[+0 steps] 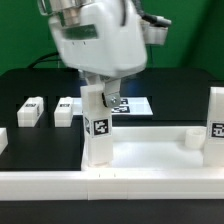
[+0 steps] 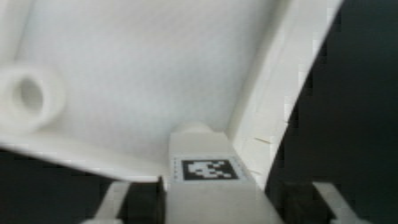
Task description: Assemble desk
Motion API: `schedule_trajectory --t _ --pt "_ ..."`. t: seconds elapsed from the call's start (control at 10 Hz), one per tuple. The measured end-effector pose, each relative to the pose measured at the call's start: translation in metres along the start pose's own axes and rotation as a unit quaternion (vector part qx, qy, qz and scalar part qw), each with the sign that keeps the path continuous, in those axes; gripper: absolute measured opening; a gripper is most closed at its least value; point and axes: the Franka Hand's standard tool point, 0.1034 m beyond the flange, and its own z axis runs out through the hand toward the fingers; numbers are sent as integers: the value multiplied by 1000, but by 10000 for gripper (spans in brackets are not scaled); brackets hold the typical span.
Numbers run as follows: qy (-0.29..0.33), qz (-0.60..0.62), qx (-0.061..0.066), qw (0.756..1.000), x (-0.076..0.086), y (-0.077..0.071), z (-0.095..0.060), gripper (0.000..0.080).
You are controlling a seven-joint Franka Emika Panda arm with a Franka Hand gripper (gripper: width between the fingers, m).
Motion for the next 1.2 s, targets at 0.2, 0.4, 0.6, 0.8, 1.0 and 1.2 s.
schedule_trajectory --t 0.2,0.4,0.6,0.8,1.0,1.2 --pt "-17 86 22 996 2 -1 0 300" --pt "-17 69 21 997 -1 -1 1 300" --pt "0 -110 5 994 2 0 -2 364" --pt "0 -208 -3 978 0 0 -2 543" --pt "-1 -282 -4 959 1 1 -1 643" --pt "22 -433 -33 901 4 -3 -3 648"
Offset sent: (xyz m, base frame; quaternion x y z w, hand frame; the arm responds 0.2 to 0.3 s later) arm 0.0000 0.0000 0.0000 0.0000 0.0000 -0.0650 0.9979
